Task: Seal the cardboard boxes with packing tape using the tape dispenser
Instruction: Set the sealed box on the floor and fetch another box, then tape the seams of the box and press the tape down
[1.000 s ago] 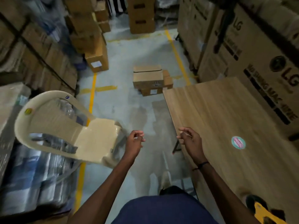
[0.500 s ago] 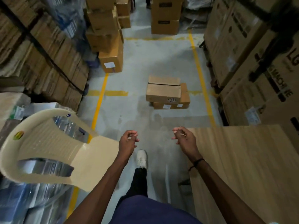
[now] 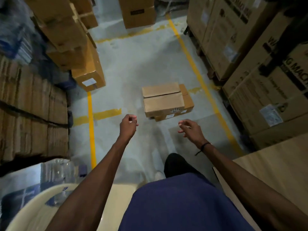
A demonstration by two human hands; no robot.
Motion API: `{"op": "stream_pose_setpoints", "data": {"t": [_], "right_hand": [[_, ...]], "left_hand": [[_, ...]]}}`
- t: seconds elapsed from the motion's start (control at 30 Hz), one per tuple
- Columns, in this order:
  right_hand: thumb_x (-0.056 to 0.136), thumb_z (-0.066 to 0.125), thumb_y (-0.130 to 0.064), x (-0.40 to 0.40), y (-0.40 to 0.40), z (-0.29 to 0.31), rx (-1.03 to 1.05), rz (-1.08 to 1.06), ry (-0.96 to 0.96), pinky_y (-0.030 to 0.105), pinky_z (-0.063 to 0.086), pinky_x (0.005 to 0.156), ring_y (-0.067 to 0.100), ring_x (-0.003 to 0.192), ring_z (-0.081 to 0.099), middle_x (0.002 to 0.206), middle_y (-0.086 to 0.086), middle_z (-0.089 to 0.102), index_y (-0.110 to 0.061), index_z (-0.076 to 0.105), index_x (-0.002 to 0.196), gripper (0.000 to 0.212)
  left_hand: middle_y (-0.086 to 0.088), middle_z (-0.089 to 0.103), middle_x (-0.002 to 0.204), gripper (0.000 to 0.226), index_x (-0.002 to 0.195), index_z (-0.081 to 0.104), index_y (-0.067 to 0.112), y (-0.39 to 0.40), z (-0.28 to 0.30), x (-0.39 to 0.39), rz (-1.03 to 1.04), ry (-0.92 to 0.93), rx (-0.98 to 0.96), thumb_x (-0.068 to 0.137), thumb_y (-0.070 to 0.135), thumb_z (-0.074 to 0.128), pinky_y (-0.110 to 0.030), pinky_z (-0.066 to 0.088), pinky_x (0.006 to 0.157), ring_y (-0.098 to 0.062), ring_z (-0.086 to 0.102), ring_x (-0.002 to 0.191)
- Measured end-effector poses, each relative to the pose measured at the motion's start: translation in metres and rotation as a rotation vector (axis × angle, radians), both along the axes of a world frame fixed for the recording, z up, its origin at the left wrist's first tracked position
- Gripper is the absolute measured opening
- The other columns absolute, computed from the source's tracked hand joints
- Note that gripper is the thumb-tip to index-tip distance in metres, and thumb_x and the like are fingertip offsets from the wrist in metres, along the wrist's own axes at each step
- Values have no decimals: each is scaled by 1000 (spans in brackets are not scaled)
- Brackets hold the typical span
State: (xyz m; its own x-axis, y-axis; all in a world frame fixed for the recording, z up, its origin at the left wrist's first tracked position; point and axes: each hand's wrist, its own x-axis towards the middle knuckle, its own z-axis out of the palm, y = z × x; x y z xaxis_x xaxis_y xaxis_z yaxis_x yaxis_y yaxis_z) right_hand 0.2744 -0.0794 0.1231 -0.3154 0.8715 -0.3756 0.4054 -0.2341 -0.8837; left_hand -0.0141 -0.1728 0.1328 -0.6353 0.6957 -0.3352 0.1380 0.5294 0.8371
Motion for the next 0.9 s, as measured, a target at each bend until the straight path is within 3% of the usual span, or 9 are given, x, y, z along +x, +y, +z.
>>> {"op": "stream_pose_setpoints", "data": {"t": [0.13,0.27,0.37,0.47,0.6,0.7,0.8,0.9], "right_hand": [[102,64,-22,-37,61,-20,-80,-107,-6,22,56,60,15,83,76,112,9,73,-12,69,114,16],[103,63,-25,-70,129,-50,-173,-240,-19,29,58,67,12,83,74,112,7,71,-16,67,113,15],[101,64,-28,-91,179,-71,-270,-344,-25,32,57,69,15,86,74,115,7,71,-19,65,114,16],[99,66,-27,-109,219,-87,-345,-475,-26,28,51,64,16,83,72,113,9,71,-15,65,112,17],[97,68,-29,-128,262,-106,-451,-642,-26,22,52,64,15,81,71,111,8,71,-8,65,121,32],[94,71,-33,-140,277,-124,-552,-828,29,38,58,85,22,96,72,109,6,72,-11,60,130,43],[93,73,-36,-155,287,-140,-625,-1013,83,38,57,82,26,105,71,107,6,70,-14,56,136,51],[91,76,-35,-174,293,-158,-658,-1203,154,42,57,87,27,112,68,112,7,67,-14,52,142,60]], "left_hand": [[4,65,95,13,109,63,9,92,-7,-49,-164,45,-36,102,14,53,-30,50,66,-18,70,79],[4,68,98,8,103,61,19,197,-21,-92,-323,79,-85,95,19,63,-38,53,79,-21,69,90],[1,65,109,38,116,59,14,272,-21,-108,-424,95,-174,88,27,81,-31,47,87,-17,62,96],[-2,63,116,62,124,56,10,339,-30,-125,-542,123,-263,78,35,89,-33,50,93,-21,64,102],[-4,63,118,64,123,55,10,427,-45,-146,-677,180,-311,77,39,89,-35,50,91,-25,67,100],[-4,60,119,65,127,53,7,479,-53,-153,-829,219,-344,80,38,87,-31,47,83,-25,66,99],[-6,59,122,68,129,51,6,529,-78,-159,-1002,249,-400,81,39,86,-30,44,80,-27,66,100],[-10,63,122,75,127,51,7,579,-117,-161,-1150,292,-451,75,45,89,-35,50,86,-31,68,106]]}}
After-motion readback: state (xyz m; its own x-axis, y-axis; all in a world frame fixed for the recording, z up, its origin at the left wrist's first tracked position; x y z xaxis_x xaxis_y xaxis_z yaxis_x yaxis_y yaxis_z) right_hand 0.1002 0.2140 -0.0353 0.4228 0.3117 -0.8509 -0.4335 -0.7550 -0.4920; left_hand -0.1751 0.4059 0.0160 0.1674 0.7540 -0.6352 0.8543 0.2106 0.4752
